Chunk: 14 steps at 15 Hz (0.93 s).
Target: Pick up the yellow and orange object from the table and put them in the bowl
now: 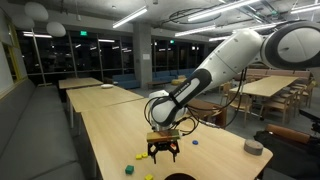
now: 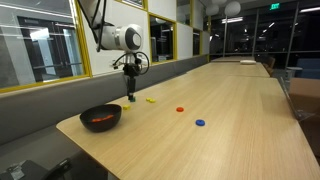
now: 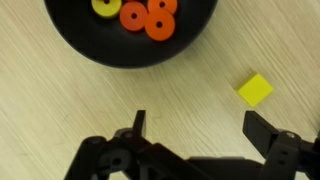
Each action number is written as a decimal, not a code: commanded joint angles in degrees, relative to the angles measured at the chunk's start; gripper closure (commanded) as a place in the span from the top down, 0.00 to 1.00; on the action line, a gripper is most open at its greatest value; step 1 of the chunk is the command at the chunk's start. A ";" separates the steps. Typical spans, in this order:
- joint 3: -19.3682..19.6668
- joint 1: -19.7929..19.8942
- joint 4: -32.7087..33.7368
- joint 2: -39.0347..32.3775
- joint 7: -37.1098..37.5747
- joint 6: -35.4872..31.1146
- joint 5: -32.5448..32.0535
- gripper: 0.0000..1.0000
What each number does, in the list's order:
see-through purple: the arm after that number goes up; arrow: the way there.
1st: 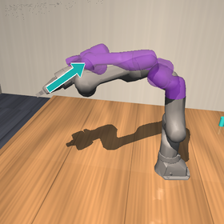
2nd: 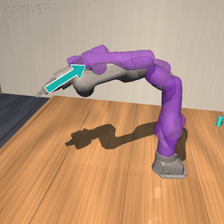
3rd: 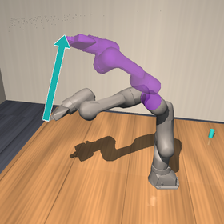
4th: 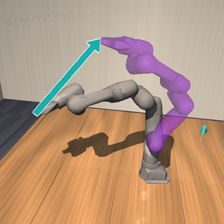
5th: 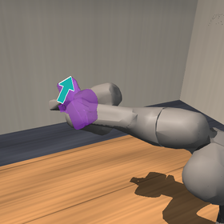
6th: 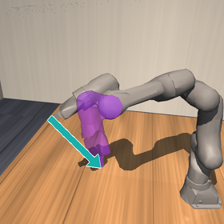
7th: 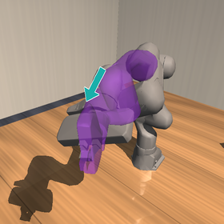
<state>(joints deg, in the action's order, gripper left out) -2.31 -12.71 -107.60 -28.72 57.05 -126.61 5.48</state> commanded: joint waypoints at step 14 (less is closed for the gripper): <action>5.85 -0.20 29.71 -22.59 9.86 -3.26 -0.20 1.00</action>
<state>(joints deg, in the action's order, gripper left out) 2.94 -12.61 -83.70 -47.71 64.23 -129.79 5.46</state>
